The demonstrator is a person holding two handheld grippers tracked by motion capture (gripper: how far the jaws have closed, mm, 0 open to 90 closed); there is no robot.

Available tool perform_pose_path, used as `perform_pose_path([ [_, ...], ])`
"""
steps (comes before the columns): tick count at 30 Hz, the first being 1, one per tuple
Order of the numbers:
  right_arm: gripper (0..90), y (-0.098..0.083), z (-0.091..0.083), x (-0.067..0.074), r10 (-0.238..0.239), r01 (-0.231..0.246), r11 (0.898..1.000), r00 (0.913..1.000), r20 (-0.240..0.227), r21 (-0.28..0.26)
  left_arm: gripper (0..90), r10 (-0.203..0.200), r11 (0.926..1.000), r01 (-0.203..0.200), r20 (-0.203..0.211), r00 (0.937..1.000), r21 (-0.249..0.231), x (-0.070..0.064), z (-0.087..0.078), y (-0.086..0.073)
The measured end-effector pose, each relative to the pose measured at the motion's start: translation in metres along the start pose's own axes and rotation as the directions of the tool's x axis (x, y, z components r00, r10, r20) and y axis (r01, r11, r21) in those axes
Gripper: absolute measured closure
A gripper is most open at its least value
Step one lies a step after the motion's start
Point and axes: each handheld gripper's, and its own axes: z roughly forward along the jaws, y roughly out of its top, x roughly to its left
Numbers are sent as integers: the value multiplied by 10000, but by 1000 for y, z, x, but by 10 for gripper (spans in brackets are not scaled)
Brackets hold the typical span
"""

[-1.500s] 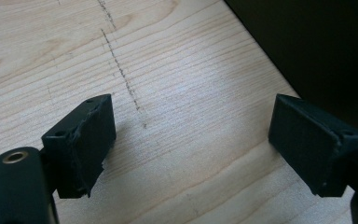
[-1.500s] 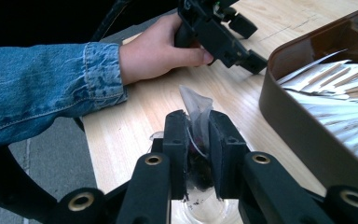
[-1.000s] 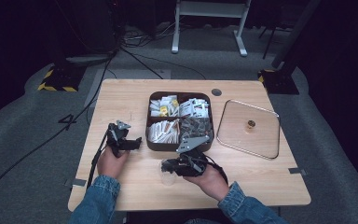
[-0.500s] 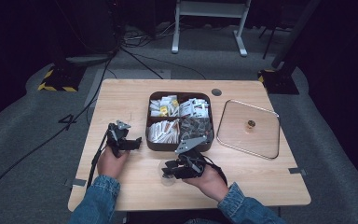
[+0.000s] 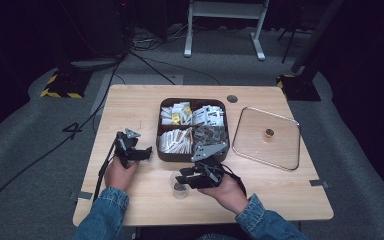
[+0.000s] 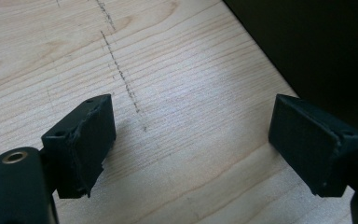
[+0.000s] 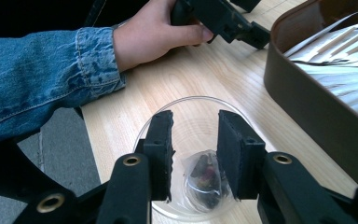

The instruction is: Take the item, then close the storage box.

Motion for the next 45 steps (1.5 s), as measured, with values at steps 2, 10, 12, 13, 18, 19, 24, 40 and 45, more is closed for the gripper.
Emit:
perform_pose_path([
  [2, 649, 1, -3, -1, 11, -11, 10000, 10000, 47, -95, 152, 57, 10000, -57, 5, 10000, -14, 1, 0, 0],
  [10, 643, 5, -20, -6, 102, -83, 9986, 9993, 363, -529, 153, -5, 10000, 5, 42, 10000, -22, 1, 1, 1],
  [12, 641, 7, -24, -8, 108, -82, 9982, 9990, 438, -597, 153, -4, 10000, 4, 41, 10000, -17, 1, 1, 1],
  [13, 640, 8, -25, -9, 131, -101, 9980, 9988, 477, -622, 153, -5, 10000, 5, 40, 10000, -17, 1, 1, 1],
  [18, 635, 11, -34, -13, 162, -108, 9971, 9973, 712, -759, 153, -4, 10000, 4, 38, 10000, -15, 1, 1, 1],
  [19, 633, 12, -36, -15, 148, -86, 9968, 9969, 774, -798, 153, -3, 10000, 3, 34, 10000, -15, 1, 1, 1],
  [24, 629, 14, -46, -25, 285, -180, 9954, 9933, 1117, -938, 153, 13, 10000, -13, 21, 10000, -17, 1, 1, 1],
  [40, 610, 17, -97, -74, 1096, -700, 9855, 9580, 2652, -1547, 152, -3, 10000, 3, 19, 10000, 15, -1, -1, -1],
  [45, 606, 13, -114, -90, 1421, -953, 9826, 9383, 3153, -1593, 152, -5, 10000, 5, 21, 10000, 15, -1, -1, -1],
])
